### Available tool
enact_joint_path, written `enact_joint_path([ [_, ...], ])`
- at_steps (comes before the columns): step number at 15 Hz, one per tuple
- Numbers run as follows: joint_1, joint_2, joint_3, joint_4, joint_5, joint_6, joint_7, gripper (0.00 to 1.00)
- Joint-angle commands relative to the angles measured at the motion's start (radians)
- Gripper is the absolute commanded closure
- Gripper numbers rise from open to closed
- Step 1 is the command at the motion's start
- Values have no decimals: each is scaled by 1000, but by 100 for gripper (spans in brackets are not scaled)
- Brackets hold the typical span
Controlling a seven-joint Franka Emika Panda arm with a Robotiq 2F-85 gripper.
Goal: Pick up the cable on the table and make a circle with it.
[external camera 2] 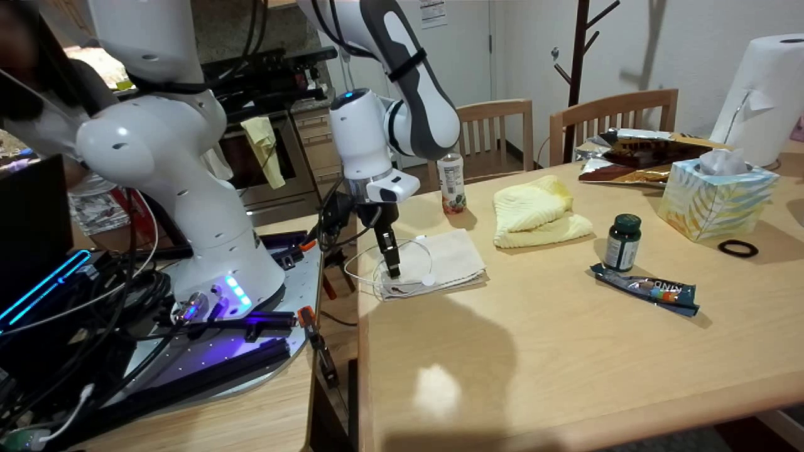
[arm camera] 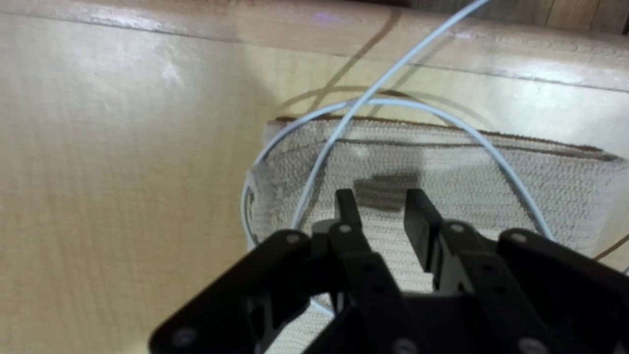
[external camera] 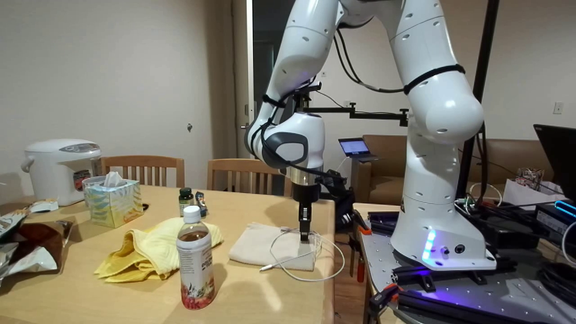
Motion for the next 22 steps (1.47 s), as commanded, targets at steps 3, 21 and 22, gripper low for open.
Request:
enact_joint_path([
  [3, -10, -16, -5, -10, 8, 5, 0, 26],
  [21, -114, -8, 61, 18, -41, 5, 0, 53],
  [22, -116, -8, 58, 18, -42, 5, 0, 59],
])
